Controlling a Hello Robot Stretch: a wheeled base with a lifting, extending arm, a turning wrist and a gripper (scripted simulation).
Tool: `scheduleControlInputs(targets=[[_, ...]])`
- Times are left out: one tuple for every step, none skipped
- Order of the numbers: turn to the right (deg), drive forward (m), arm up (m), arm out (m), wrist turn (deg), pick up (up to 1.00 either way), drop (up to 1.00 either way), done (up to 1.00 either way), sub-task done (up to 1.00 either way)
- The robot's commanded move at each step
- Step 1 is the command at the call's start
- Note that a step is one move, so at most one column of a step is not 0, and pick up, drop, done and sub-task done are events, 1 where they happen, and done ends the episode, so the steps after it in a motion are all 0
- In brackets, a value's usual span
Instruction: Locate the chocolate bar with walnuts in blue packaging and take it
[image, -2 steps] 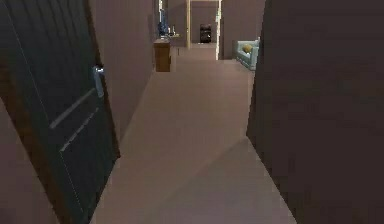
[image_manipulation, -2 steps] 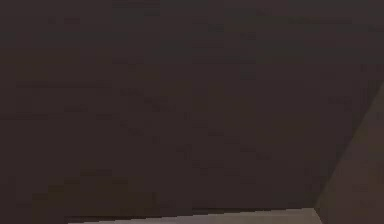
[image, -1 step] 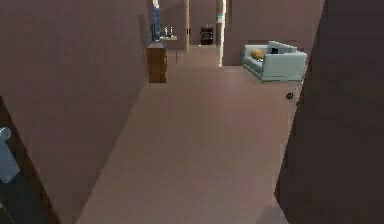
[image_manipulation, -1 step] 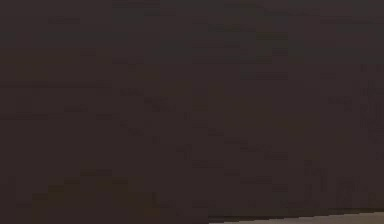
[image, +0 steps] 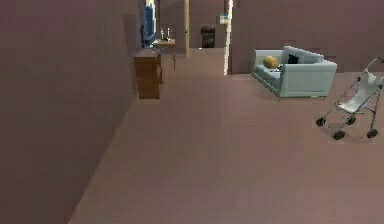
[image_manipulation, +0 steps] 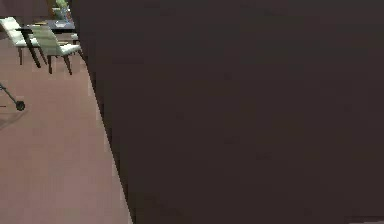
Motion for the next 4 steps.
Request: scheduleControlInputs(targets=[[0.0,0.4,0.0,0.0,0.0,0.0,0.0,0.0,0.0],[45.0,0.0,0.0,0.0,0.0,0.0,0.0,0.0,0.0],[6.0,0.0,0.0,0.0,0.0,0.0,0.0,0.0,0.0],[0.0,0.25,0.0,0.0,0.0,0.0,0.0,0.0,0.0]])
